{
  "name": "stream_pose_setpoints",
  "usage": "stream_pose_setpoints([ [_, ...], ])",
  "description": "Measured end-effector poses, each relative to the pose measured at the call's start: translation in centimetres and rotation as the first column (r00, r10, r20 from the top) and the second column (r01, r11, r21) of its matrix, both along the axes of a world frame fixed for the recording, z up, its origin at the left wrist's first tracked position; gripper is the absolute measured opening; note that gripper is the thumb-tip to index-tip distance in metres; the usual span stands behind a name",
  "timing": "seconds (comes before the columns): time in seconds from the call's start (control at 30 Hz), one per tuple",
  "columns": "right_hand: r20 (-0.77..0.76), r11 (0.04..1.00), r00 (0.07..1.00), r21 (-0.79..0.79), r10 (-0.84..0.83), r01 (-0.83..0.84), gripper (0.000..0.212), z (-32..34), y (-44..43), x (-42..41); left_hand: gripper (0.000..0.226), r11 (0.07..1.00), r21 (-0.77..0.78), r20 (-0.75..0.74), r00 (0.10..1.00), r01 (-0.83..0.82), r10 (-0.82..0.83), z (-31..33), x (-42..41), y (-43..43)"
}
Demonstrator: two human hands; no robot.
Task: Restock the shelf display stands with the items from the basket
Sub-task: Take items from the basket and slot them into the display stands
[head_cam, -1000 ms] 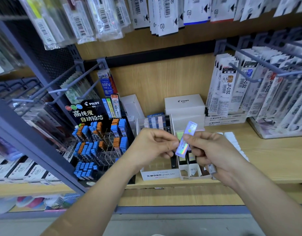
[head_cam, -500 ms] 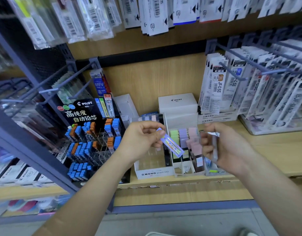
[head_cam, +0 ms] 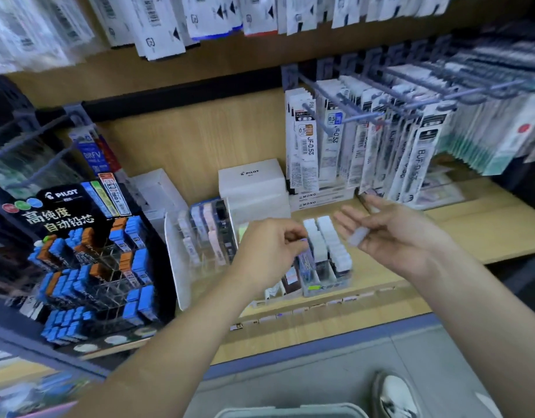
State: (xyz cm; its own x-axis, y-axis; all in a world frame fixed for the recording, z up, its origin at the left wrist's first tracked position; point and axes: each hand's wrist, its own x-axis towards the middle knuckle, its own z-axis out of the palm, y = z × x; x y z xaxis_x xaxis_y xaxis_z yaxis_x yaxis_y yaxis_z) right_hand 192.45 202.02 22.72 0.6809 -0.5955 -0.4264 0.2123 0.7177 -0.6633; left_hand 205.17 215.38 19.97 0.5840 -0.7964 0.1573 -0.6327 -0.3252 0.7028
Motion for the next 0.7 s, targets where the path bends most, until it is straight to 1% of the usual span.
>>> stream_pose_setpoints([
  [0.1,-0.011,0.999,0.999,-0.023,0.044,-0.044,0.055,-0.1,0.0,-0.6,0.014,0.996,0.094,0.174,0.985,-0.001,-0.016,-1.3,-0.2,-0.4],
  [0.17,0.010,0.999,1.000,-0.024,0.030,-0.030,0.055,-0.2,-0.1,-0.8,0.013,0.993,0.117,0.262,0.964,0.013,-0.044,-2.0,-0.3,-0.6],
  [0.3,0.059,1.000,0.998,0.005,-0.002,0.002,0.054,0.0,-0.4,-1.3,0.012,0.990,0.137,0.478,0.872,0.043,-0.104,-4.2,0.0,-1.0],
  [0.4,0.060,1.000,0.998,0.026,-0.009,0.008,0.041,0.1,-0.2,-1.7,0.002,0.984,0.170,0.578,0.805,0.042,-0.134,-5.0,0.1,-1.3],
  [0.47,0.013,1.000,1.000,0.014,0.013,-0.013,0.026,0.2,0.1,-1.9,0.010,0.986,0.159,0.625,0.768,0.054,-0.143,-5.2,0.4,-1.6],
  [0.53,-0.092,0.991,0.990,-0.074,0.107,-0.114,0.014,0.4,0.6,-2.1,0.017,0.983,0.170,0.685,0.710,0.063,-0.164,-5.2,0.4,-1.7],
  [0.57,-0.152,0.976,0.976,-0.129,0.157,-0.177,0.012,0.5,0.7,-2.1,0.018,0.984,0.167,0.707,0.687,0.067,-0.167,-5.3,0.5,-1.7],
  [0.63,-0.238,0.943,0.952,-0.222,0.193,-0.246,0.012,0.3,0.8,-2.0,0.013,0.984,0.158,0.704,0.690,0.079,-0.168,-5.2,0.3,-1.6],
  [0.67,-0.257,0.933,0.947,-0.252,0.192,-0.257,0.013,0.2,0.8,-1.9,0.006,0.989,0.126,0.668,0.731,0.077,-0.142,-4.7,0.0,-1.4],
  [0.7,-0.261,0.927,0.947,-0.271,0.187,-0.258,0.012,0.1,0.7,-1.8,0.003,0.995,0.078,0.560,0.823,0.062,-0.095,-3.8,-0.5,-1.2],
])
